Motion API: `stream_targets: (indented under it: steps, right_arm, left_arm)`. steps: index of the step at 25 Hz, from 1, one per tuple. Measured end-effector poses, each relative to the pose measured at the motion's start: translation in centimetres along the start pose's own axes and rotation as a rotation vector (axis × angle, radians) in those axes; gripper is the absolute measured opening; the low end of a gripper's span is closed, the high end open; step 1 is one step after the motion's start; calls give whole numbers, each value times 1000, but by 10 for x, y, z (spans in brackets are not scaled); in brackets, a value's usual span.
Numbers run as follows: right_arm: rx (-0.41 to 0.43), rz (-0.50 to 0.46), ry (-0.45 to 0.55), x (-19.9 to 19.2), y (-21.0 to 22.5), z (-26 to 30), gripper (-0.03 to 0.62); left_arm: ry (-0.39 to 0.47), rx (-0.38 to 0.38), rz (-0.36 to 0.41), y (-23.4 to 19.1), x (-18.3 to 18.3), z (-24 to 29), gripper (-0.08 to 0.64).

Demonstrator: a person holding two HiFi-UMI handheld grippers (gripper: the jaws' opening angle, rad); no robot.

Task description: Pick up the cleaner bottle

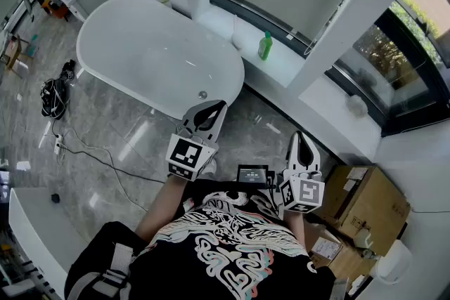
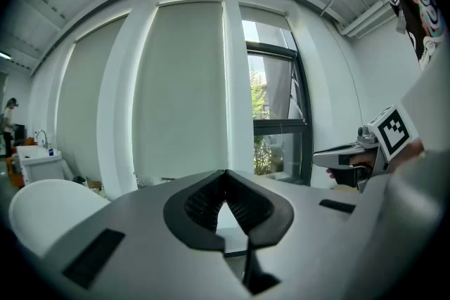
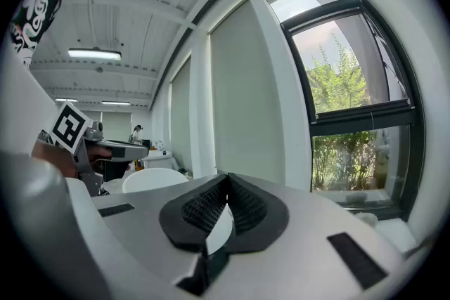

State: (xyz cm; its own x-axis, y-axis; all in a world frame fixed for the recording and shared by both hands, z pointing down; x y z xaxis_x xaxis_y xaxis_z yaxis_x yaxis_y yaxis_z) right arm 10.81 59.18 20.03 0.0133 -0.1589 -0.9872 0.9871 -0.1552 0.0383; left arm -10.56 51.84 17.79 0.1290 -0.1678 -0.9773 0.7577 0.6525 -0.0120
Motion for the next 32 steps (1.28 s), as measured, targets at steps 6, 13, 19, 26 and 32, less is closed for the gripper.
stream_targets:
  steps: [6, 13, 19, 26, 32]
  right_arm:
    - [2, 0, -8, -5, 3, -1, 28]
    - [2, 4, -3, -8, 5, -7, 28]
    - [9, 9, 6, -14, 18, -16, 28]
    - [13, 16, 0, -21, 30, -23, 28]
    - [9, 19, -4, -21, 39, -17, 28]
  left_arm:
    - [10, 3, 17, 1, 4, 0, 14]
    - [12, 26, 8, 6, 1, -7, 14]
    - [19, 50, 18, 19, 0, -7, 15]
    - [16, 51, 24, 38, -3, -6, 14]
    - [15, 53, 22, 37, -2, 6, 15]
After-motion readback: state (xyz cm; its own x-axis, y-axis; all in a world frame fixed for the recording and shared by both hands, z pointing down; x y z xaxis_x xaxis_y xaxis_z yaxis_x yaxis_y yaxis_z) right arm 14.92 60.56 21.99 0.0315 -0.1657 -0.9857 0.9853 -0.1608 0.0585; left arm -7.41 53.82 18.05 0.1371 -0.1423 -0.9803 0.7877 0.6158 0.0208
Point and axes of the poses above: the fingertips, and each gripper's own axes: z forward along the fingers, y to its right, x out of its top, the point moved 3 cm from there along -z, backward along the fingers, and after that the axes turned 3 degrees about -z, right-handed, at the moved point
